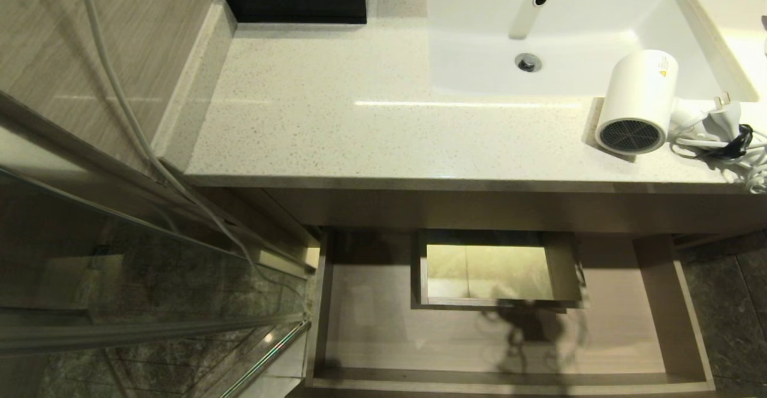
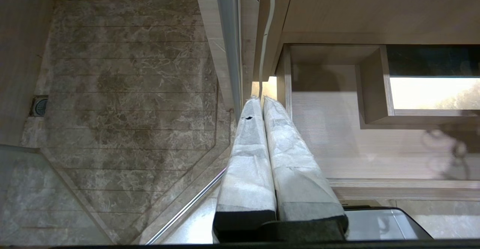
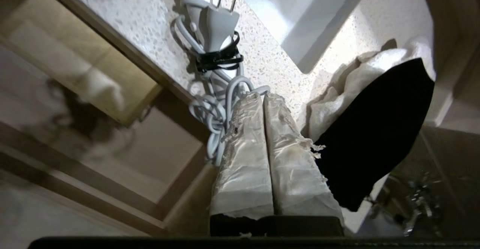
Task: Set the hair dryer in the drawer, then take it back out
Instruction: Close the drawer
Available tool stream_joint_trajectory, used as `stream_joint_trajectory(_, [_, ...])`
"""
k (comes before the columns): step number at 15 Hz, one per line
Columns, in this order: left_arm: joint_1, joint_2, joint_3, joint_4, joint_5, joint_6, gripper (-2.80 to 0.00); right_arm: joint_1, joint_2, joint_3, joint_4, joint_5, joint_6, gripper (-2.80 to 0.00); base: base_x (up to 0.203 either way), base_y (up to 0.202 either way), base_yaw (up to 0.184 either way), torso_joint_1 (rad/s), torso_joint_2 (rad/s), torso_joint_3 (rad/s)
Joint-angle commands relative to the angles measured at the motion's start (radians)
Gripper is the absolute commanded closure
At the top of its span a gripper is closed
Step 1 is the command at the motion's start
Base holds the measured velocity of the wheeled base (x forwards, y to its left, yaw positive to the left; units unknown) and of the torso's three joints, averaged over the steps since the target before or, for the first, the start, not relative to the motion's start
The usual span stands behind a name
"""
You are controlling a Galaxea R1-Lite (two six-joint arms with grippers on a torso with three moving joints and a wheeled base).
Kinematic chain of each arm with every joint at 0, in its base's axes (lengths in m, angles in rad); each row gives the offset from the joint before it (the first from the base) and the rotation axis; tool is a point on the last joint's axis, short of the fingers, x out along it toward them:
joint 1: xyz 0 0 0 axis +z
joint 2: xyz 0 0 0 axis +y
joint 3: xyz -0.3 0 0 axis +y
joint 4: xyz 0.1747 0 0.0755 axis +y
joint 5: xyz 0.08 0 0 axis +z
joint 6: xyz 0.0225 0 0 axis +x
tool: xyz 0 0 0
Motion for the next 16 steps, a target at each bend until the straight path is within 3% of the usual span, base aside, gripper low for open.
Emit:
stream_joint_trajectory(1, [0.000,0.000,0.001,0.000,0.000,0.000,0.00,0.018,-0.064,-0.003,0.004,-0.006,0.211,0.00,0.000,0.000,0.000,0.000,0.00,0.000])
stream_joint_trajectory(6, [0.000,0.000,0.001,0.000,0.000,0.000,0.00,0.049,-0.129,0.057,0.013,-0.060,0.248,0.00,0.000,0.000,0.000,-0.049,0.02,-0.040])
stream_joint_trajectory(16, [0.000,0.000,0.002,0.000,0.000,0.000,0.00,0.089,-0.253,0.177,-0.016,-0.068,0.286,0.00,0.000,0.000,0.000,-0.284,0.05,-0.232])
